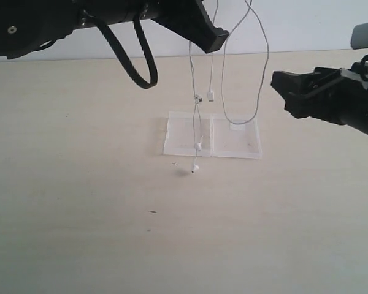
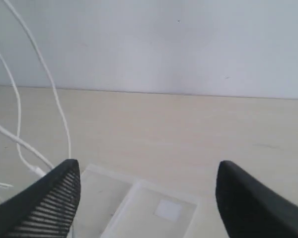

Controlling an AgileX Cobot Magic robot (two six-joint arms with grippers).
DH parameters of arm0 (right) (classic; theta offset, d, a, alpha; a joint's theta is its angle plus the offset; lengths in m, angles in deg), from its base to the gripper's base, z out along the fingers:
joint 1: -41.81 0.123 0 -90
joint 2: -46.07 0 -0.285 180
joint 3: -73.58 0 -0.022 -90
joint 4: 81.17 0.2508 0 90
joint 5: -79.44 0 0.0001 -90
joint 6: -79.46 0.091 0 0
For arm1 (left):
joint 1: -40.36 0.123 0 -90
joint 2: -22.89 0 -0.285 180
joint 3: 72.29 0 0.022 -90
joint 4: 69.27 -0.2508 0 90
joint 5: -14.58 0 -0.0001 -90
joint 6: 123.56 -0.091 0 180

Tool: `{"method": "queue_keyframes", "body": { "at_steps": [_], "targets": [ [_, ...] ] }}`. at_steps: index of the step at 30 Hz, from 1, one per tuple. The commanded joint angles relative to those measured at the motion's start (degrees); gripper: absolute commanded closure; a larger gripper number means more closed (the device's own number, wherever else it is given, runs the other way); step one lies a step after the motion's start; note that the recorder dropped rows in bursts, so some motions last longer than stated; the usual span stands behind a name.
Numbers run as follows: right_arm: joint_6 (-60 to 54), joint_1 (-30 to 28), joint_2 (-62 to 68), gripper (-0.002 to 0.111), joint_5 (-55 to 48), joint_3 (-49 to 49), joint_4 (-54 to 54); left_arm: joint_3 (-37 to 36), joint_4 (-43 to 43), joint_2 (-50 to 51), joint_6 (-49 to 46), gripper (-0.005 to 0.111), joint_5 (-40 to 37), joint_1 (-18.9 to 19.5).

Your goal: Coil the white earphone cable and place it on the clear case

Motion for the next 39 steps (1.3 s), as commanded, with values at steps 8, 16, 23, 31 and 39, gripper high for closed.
{"method": "queue_keyframes", "body": {
  "at_steps": [8,16,23,31,39],
  "targets": [
    [4.13,-0.16,-12.22,0.019,0.82,0.46,-18.98,0.41,-0.67,0.06,-1.06,0.107,-1.0,0.07],
    [13.6,-0.16,-10.52,0.011,9.5,0.46,-31.33,0.41,-0.43,0.06,-1.06,0.107,-0.88,0.07],
    [14.18,-0.16,-7.24,0.006,12.7,0.46,-31.22,0.41,2.63,0.06,-0.39,0.107,0.06,0.07],
    [11.92,-0.16,-2.6,0.007,13.89,0.54,-30.28,0.41,1.98,0.09,0.43,0.107,-3.59,0.07],
    [13.84,-0.16,-2.6,0.007,12.46,0.58,-30.79,3.75,0.67,0.7,0.2,0.107,-14.47,0.07]
  ]
}}
